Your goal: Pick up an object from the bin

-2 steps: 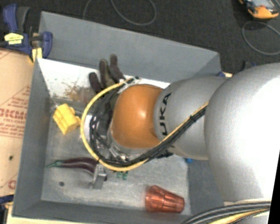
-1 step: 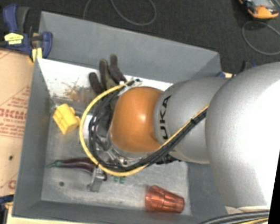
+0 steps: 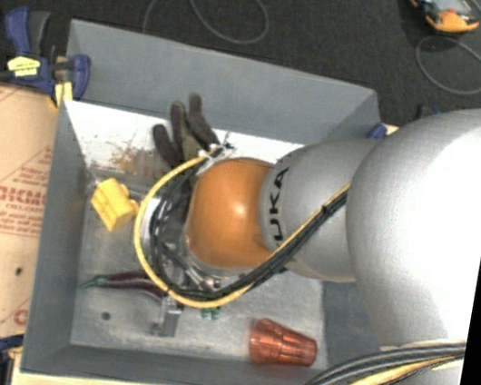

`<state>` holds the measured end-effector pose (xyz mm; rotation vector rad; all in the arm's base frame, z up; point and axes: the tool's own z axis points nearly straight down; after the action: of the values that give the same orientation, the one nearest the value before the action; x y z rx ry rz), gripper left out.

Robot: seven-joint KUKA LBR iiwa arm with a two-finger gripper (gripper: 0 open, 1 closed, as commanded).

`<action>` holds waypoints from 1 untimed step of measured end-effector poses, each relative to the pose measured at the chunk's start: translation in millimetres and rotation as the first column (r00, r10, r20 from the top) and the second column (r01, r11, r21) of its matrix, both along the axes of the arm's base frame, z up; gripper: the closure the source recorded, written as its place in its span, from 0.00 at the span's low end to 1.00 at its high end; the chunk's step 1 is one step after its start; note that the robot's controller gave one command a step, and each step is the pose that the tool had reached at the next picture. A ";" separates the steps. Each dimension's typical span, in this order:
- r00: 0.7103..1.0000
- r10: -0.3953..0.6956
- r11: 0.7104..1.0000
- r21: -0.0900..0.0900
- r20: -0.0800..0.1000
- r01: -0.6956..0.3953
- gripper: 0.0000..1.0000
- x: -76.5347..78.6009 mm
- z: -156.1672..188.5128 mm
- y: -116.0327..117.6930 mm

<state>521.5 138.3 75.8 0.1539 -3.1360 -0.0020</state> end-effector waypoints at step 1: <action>0.962 -0.273 0.962 0.000 -0.002 0.273 1.00 -8.0 -5.7 -14.4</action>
Offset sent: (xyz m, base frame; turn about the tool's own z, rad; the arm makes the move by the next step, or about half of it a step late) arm 0.0000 0.0000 0.0000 0.0000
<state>513.5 123.9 70.1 -0.2798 -3.1260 -0.0030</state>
